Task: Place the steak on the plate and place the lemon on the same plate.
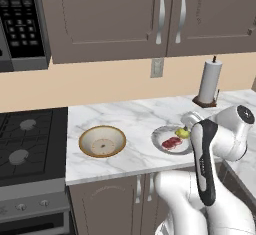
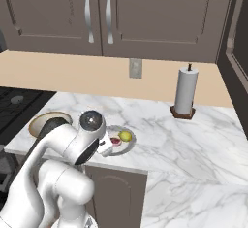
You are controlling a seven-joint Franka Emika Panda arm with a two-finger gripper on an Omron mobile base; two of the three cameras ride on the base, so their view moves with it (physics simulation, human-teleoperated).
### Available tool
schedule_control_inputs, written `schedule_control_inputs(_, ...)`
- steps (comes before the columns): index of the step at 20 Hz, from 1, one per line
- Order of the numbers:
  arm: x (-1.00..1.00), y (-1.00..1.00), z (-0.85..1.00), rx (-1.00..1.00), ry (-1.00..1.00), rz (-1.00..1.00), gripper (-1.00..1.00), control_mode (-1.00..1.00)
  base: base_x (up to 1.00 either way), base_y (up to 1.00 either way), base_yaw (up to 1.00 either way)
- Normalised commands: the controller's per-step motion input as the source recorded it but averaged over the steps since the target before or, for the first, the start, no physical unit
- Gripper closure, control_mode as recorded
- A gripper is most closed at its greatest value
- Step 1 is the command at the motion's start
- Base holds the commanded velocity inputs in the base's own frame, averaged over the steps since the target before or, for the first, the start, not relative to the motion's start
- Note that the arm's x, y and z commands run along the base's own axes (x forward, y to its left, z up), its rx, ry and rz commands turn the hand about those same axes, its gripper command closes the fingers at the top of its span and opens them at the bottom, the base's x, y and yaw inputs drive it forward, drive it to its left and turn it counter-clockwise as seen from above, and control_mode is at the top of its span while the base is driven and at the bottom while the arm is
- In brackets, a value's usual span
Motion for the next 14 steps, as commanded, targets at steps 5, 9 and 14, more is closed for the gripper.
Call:
schedule_control_inputs(5, -0.51, 0.72, 0.21, -0.19, 0.00, 0.34, -1.00, -1.00, 0.00, 0.00, 0.00)
schedule_control_inputs(9, -0.53, 0.71, 0.05, -0.26, -0.08, 0.16, -1.00, -1.00, 0.00, 0.00, 0.00)
schedule_control_inputs(14, -0.51, 0.73, 0.00, -0.28, -0.16, 0.09, -1.00, -1.00, 0.00, 0.00, 0.00)
